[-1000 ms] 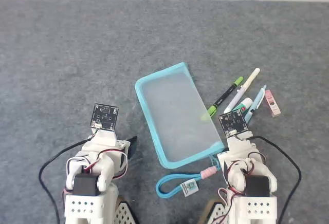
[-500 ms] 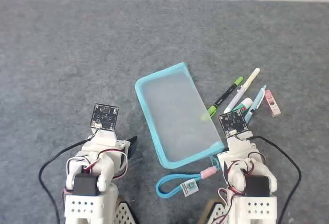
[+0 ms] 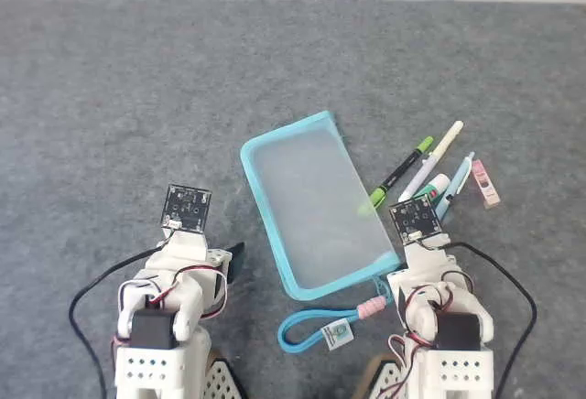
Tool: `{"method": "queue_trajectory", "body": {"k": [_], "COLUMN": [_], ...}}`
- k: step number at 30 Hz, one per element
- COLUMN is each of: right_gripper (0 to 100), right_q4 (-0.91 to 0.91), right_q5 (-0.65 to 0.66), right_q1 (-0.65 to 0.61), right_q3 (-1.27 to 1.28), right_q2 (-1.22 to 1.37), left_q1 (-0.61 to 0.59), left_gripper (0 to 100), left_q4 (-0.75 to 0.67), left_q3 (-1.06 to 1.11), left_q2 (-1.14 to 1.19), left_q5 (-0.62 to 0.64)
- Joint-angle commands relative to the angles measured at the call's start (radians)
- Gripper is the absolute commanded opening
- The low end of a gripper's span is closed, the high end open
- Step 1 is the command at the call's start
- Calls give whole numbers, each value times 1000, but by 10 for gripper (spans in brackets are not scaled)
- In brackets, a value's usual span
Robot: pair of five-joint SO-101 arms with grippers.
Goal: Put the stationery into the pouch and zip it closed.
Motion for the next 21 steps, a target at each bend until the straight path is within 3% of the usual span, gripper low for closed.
{"method": "queue_trajectory", "body": {"k": [1,21], "right_gripper": [14,14], "right_q4": [4,4], "right_q5": [12,12], "right_q1": [-1,-1], "right_q3": [18,18], "right_q2": [-18,-18], "left_q1": [0,0], "left_gripper": [249,249], "left_q4": [2,2], "left_q3": [-7,-7], "left_q2": [-18,-18], "left_q5": [-2,-2]}}
